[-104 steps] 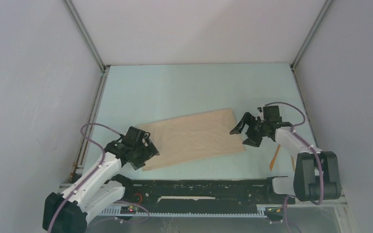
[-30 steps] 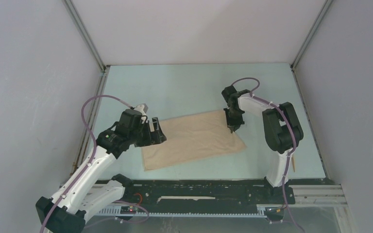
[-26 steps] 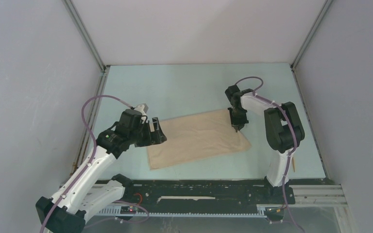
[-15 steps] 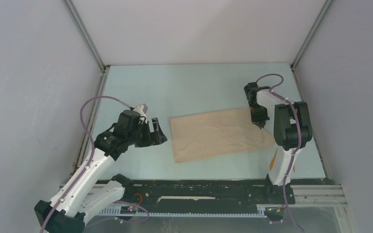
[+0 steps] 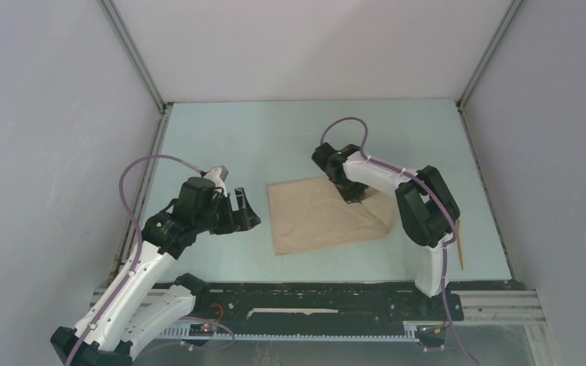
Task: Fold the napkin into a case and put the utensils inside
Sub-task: Fold the rectangle-folded napkin at the center of the board, then smooth out the square-folded napkin at the center of the board.
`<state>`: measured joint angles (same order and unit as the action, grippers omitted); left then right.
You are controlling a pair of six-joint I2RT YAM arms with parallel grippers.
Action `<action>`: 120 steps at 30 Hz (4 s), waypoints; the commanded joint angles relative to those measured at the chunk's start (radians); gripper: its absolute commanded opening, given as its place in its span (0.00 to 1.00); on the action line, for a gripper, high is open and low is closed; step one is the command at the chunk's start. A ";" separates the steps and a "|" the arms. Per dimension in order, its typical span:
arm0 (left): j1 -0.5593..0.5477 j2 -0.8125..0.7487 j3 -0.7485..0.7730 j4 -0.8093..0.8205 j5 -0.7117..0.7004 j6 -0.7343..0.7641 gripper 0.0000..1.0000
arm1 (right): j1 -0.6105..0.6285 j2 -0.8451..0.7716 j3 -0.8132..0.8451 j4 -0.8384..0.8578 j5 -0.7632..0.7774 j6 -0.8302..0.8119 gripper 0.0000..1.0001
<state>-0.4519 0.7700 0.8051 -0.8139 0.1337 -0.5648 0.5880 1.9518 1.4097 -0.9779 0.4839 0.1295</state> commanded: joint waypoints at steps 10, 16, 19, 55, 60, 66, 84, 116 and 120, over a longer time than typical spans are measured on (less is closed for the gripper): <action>0.012 -0.078 -0.028 -0.006 -0.020 0.008 0.88 | 0.222 0.164 0.306 -0.030 -0.431 -0.075 0.00; 0.013 -0.104 -0.038 0.007 -0.025 -0.022 0.88 | 0.230 0.168 0.314 0.011 -0.620 -0.085 0.00; 0.013 -0.118 -0.046 0.014 -0.019 -0.036 0.88 | 0.227 0.167 0.313 0.028 -0.695 -0.083 0.00; 0.021 -0.163 -0.017 -0.019 -0.031 -0.028 0.89 | 0.264 0.350 0.531 0.003 -0.808 -0.010 0.00; 0.021 -0.164 -0.018 -0.023 -0.030 -0.029 0.89 | 0.263 0.358 0.534 0.007 -0.797 -0.004 0.00; 0.022 -0.172 -0.021 -0.026 -0.031 -0.030 0.89 | 0.262 0.368 0.550 0.009 -0.789 0.002 0.00; 0.024 -0.174 -0.031 -0.026 -0.025 -0.028 0.89 | 0.253 0.364 0.585 0.002 -0.885 0.067 0.27; 0.027 0.055 -0.161 0.377 0.206 -0.207 0.86 | -0.132 0.060 -0.110 0.600 -1.313 0.289 0.75; 0.027 0.032 -0.153 0.341 0.194 -0.195 0.86 | -0.119 0.091 -0.110 0.596 -1.307 0.280 0.74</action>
<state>-0.4297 0.8352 0.6273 -0.4736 0.3271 -0.7601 0.4549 2.0155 1.2900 -0.4133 -0.7944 0.4076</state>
